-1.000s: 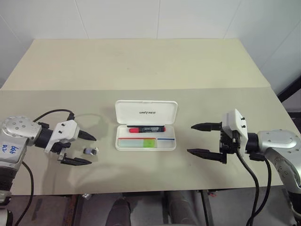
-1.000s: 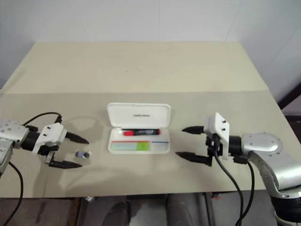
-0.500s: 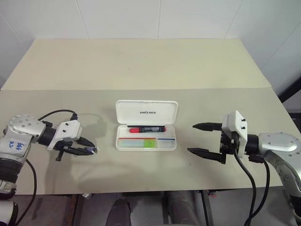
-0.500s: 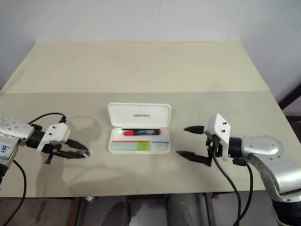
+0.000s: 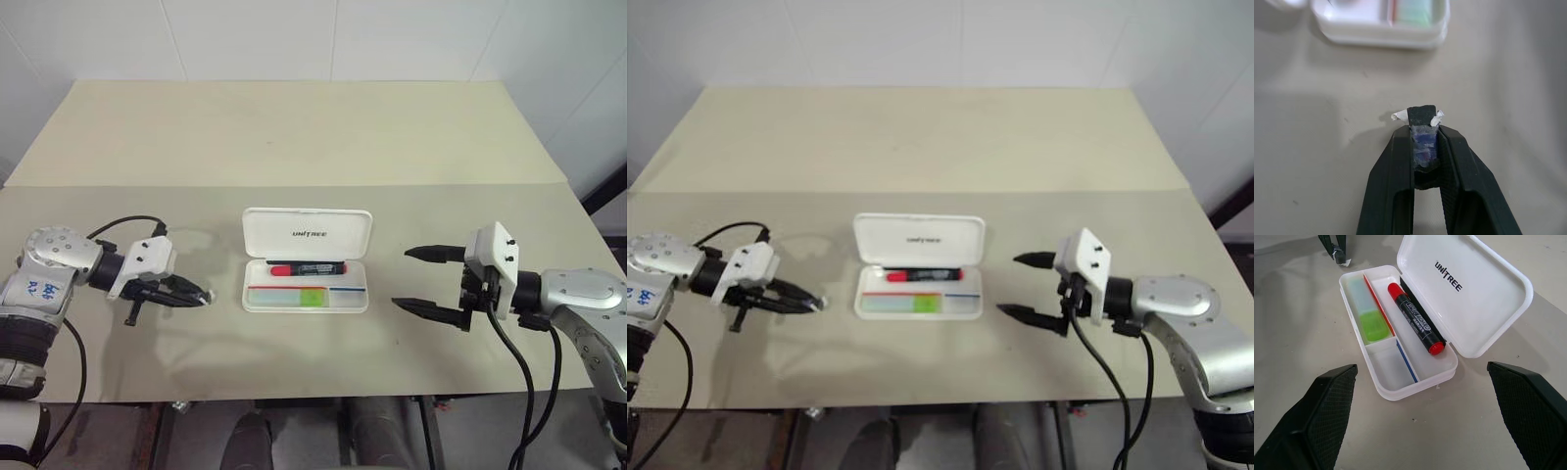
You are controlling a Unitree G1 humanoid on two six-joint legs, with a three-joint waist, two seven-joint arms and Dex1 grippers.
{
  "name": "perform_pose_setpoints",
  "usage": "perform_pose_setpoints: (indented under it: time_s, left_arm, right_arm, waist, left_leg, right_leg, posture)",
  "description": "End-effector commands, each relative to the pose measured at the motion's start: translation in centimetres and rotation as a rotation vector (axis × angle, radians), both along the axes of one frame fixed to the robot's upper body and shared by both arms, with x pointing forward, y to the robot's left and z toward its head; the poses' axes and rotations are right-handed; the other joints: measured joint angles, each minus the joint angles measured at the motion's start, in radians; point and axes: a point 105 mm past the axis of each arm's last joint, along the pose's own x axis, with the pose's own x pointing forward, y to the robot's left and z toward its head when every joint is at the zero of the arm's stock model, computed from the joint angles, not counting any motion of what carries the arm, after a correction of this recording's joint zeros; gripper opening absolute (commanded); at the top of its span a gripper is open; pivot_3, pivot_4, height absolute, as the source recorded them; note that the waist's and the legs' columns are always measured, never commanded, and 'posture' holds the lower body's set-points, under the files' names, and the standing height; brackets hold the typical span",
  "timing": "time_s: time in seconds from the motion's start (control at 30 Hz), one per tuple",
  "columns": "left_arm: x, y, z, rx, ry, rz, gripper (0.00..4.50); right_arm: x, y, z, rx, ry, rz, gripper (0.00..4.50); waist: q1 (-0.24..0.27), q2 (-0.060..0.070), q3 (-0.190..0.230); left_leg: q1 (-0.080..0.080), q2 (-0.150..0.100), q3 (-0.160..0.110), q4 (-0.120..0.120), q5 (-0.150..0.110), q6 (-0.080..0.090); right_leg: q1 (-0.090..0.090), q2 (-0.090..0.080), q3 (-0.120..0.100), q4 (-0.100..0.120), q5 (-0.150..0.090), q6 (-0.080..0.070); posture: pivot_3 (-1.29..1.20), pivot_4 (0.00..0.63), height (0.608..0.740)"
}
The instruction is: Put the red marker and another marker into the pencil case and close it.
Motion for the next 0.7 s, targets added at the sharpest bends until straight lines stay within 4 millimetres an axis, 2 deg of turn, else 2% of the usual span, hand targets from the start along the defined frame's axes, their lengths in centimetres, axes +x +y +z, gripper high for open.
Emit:
perform_pose_setpoints:
  time_s: [0.03, 0.1, 0.13, 0.23, 0.3, 0.4, 0.57, 0.67, 0.7]
  left_arm:
    - [0.4, -0.9, 4.4, -0.085, -0.103, -0.045, 0.37]
    - [0.6, -1.4, 5.8, -0.115, -0.140, -0.048, 0.37]
    - [0.7, -1.7, 6.3, -0.129, -0.155, -0.050, 0.37]
    - [0.7, -2.4, 7.8, -0.196, -0.202, -0.058, 0.37]
    - [0.6, -3.8, 10.1, -0.313, -0.251, -0.080, 0.37]
    - [-0.3, -5.6, 12.3, -0.434, -0.272, -0.120, 0.37]
    - [-1.4, -8.1, 13.4, -0.493, -0.244, -0.166, 0.37]
    - [-1.2, -9.6, 13.3, -0.454, -0.246, -0.185, 0.37]
    - [-1.0, -10.8, 13.0, -0.423, -0.251, -0.209, 0.37]
  right_arm:
    - [-0.1, -0.2, 0.8, -0.013, -0.044, 0.001, 4.50]
    - [-0.1, -0.3, 0.8, -0.014, -0.046, -0.001, 4.50]
    - [0.0, -0.3, 0.9, -0.013, -0.047, -0.002, 4.50]
    - [0.0, -0.5, 0.9, -0.014, -0.048, -0.004, 4.50]
    - [-0.1, -0.7, 0.9, -0.015, -0.049, -0.005, 4.50]
    - [-0.2, -0.9, 1.2, -0.004, -0.061, -0.002, 4.50]
    - [-0.5, -1.4, 2.2, 0.052, -0.102, 0.012, 4.50]
    - [-0.5, -2.0, 2.2, 0.054, -0.113, 0.009, 4.50]
    - [-0.4, -2.5, 2.1, 0.048, -0.123, -0.009, 4.50]
  waist:
    - [0.001, 0.000, 0.000]
    - [0.001, 0.000, 0.000]
    - [0.000, 0.000, 0.000]
    - [-0.003, 0.000, 0.000]
    - [-0.002, 0.000, 0.000]
    - [-0.002, 0.000, 0.000]
    - [-0.002, 0.000, 0.000]
    - [-0.002, 0.000, 0.000]
    - [-0.002, 0.000, 0.000]
  left_leg:
    - [0.000, 0.000, 0.000, 0.000, 0.000, 0.000]
    - [0.000, 0.000, 0.000, 0.000, 0.000, 0.000]
    - [0.000, 0.000, 0.000, 0.000, 0.000, 0.000]
    - [0.000, 0.000, 0.000, -0.001, 0.000, 0.000]
    - [0.000, 0.000, 0.000, -0.001, 0.000, 0.000]
    - [0.000, 0.000, 0.000, 0.000, 0.000, 0.000]
    - [0.001, 0.000, 0.000, 0.000, 0.000, 0.000]
    - [0.001, 0.000, 0.000, 0.001, 0.000, 0.000]
    - [0.001, 0.000, 0.000, 0.001, 0.000, 0.000]
  right_leg:
    - [0.000, 0.000, 0.000, 0.000, 0.000, 0.000]
    - [0.000, 0.000, 0.000, 0.000, 0.001, 0.002]
    - [0.000, 0.000, 0.000, 0.000, 0.006, 0.010]
    - [0.000, 0.000, 0.000, 0.000, 0.006, 0.011]
    - [0.000, 0.000, 0.000, 0.000, 0.006, 0.011]
    - [0.000, 0.000, 0.000, 0.001, 0.006, 0.011]
    - [0.001, 0.000, 0.000, 0.000, 0.006, 0.012]
    - [0.001, 0.000, 0.000, 0.001, 0.007, 0.012]
    - [0.001, 0.000, 0.000, 0.001, 0.007, 0.012]
  posture:
    - [0.00, 0.150, 0.740]
    - [0.00, 0.150, 0.740]
    - [0.00, 0.150, 0.740]
    - [0.00, 0.150, 0.740]
    - [0.00, 0.150, 0.740]
    - [0.00, 0.150, 0.740]
    - [0.00, 0.150, 0.740]
    - [0.00, 0.150, 0.740]
    - [0.00, 0.150, 0.740]
